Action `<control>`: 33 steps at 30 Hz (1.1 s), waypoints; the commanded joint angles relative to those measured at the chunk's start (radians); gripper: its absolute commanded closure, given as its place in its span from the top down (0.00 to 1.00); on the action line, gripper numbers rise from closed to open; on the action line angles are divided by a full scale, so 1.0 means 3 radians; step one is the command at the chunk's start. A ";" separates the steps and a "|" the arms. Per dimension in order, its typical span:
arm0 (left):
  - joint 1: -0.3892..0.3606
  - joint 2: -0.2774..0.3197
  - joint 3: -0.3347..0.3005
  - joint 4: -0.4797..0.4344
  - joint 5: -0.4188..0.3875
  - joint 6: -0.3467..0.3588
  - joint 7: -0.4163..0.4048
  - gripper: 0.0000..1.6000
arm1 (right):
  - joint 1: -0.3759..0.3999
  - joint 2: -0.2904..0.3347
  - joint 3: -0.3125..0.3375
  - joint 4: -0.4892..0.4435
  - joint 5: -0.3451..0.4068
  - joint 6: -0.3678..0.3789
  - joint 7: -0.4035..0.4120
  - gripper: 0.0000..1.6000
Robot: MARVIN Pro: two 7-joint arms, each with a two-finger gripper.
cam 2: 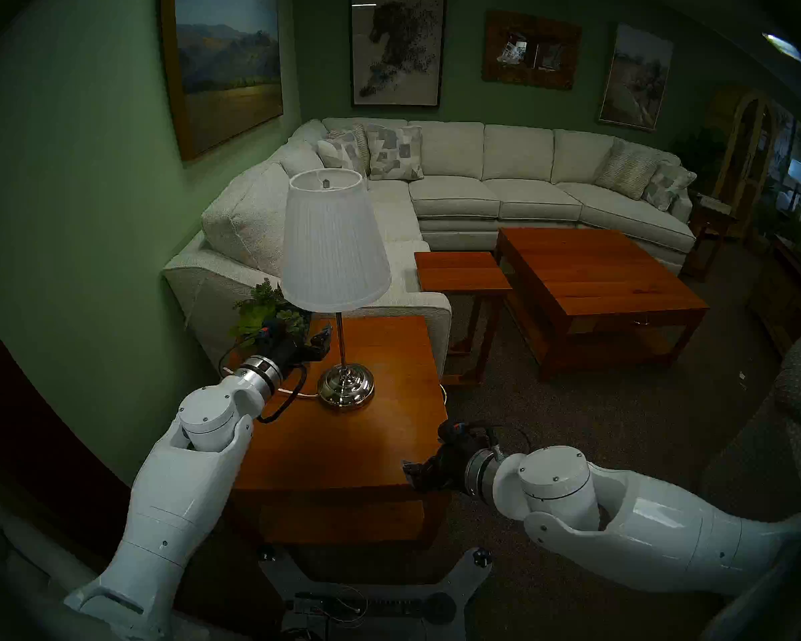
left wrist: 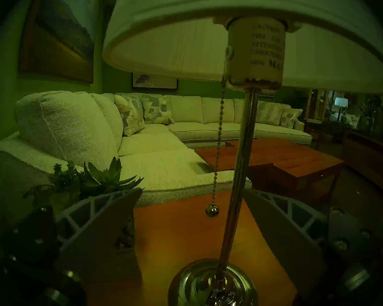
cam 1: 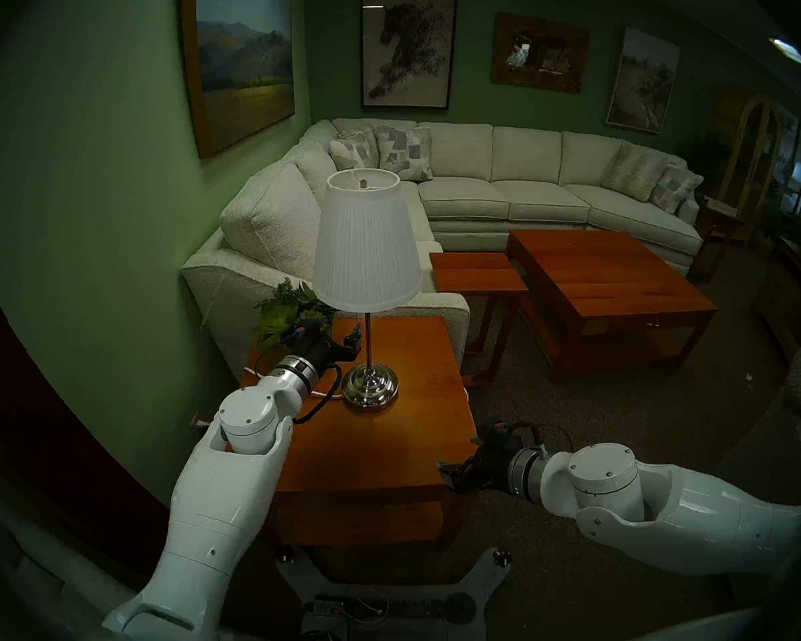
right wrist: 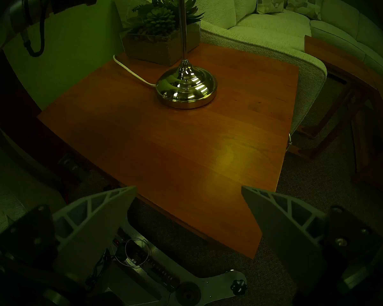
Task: Pull on string to turn on lamp
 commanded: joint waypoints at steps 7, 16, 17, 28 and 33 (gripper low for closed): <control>-0.0320 -0.0083 0.0055 0.0073 0.0085 -0.0186 0.0087 1.00 | 0.0047 -0.0003 0.0047 -0.0063 0.0006 -0.0016 -0.0001 1.00; -0.0379 -0.0092 0.0047 0.0192 0.0165 -0.0253 0.0196 1.00 | 0.0047 -0.0003 0.0047 -0.0064 0.0007 -0.0016 -0.0002 1.00; -0.0380 -0.0092 0.0044 0.0206 0.0165 -0.0260 0.0196 1.00 | 0.0047 -0.0003 0.0048 -0.0064 0.0007 -0.0016 -0.0002 1.00; -0.0513 -0.0116 0.0059 0.0434 0.0152 -0.0393 0.0115 1.00 | 0.0047 -0.0003 0.0047 -0.0063 0.0006 -0.0016 -0.0002 1.00; -0.0602 -0.0152 0.0075 0.0568 0.0161 -0.0449 0.0094 1.00 | 0.0048 -0.0003 0.0046 -0.0062 0.0005 -0.0016 -0.0001 1.00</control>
